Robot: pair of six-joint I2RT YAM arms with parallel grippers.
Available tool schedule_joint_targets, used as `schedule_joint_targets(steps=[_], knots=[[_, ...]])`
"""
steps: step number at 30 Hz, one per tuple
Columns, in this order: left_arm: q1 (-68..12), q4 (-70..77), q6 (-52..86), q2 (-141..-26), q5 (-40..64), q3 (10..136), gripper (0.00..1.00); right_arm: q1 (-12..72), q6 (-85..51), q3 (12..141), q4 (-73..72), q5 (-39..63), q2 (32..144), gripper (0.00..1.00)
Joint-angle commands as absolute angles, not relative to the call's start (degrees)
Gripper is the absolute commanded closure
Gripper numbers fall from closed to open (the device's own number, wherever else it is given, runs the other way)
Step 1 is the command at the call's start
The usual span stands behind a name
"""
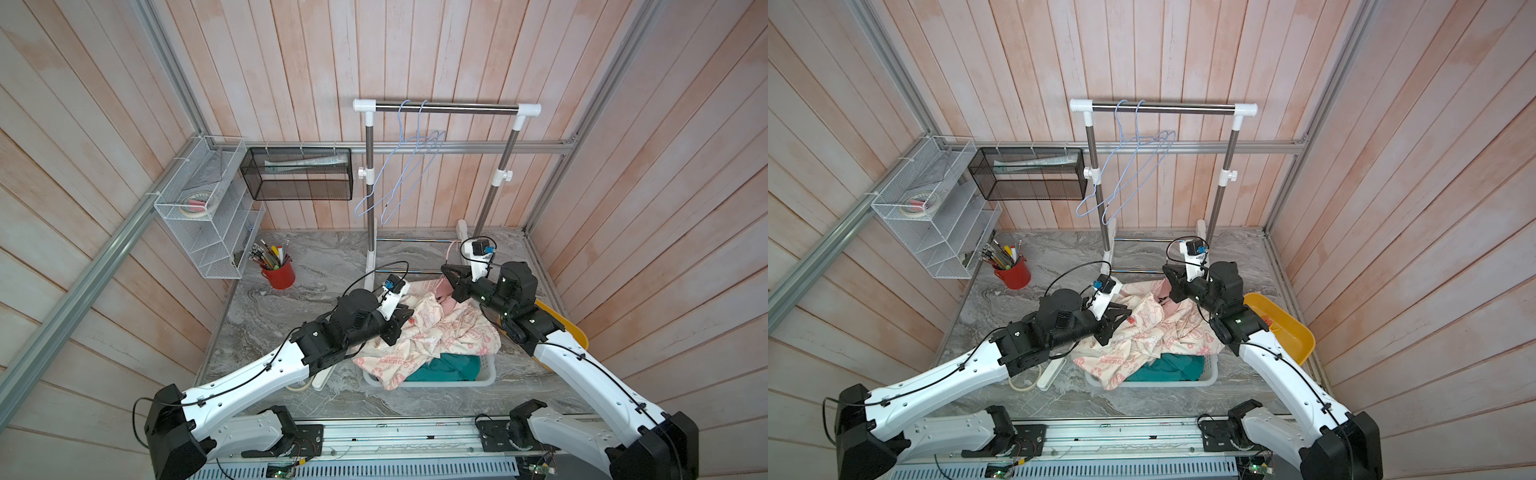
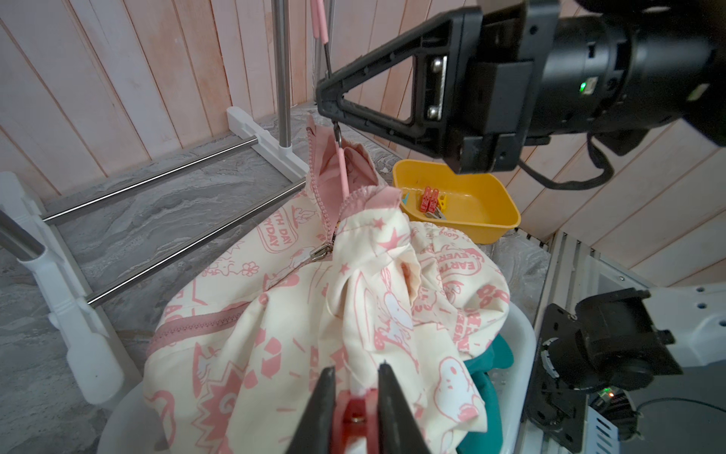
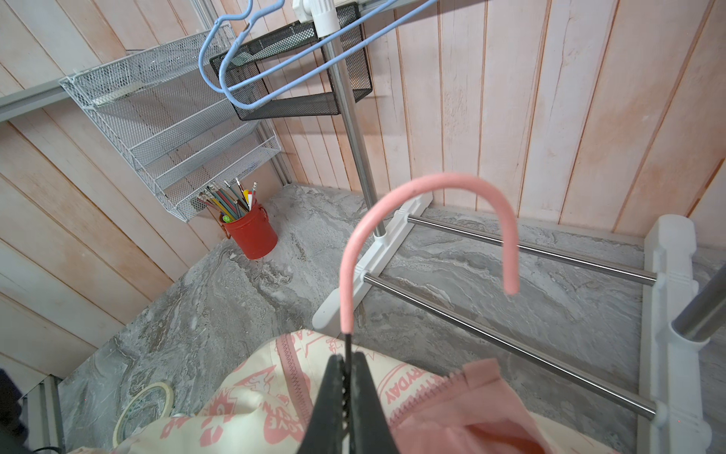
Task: Remove the clothespins securing jackets to the hanger
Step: Place the hanger in the basket, then place the clothespin in the storage box.
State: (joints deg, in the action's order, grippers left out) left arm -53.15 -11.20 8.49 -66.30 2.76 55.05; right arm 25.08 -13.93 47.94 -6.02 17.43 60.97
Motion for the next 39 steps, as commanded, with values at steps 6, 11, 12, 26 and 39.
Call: schedule_joint_targets(steps=[6,11,12,26,39], knots=[[-53.0,-12.0,10.5,-64.1,3.2,58.4,1.0,25.3,-15.2,49.3,-4.8,15.3,60.4,1.0],[-52.9,-14.8,10.7,-62.9,-1.6,60.3,1.0,25.3,-15.3,49.2,-3.8,13.8,59.4,0.85],[-52.9,-14.9,10.7,-62.6,-1.8,60.4,1.0,25.3,-15.5,49.1,-3.6,13.6,58.9,0.76],[-43.5,-19.3,15.2,-63.4,10.7,65.3,1.0,31.5,-10.6,54.8,12.9,3.9,47.6,0.3],[-39.4,-21.7,14.3,-66.2,23.0,69.3,1.0,51.3,-3.6,63.2,15.5,-1.1,60.7,0.29]])
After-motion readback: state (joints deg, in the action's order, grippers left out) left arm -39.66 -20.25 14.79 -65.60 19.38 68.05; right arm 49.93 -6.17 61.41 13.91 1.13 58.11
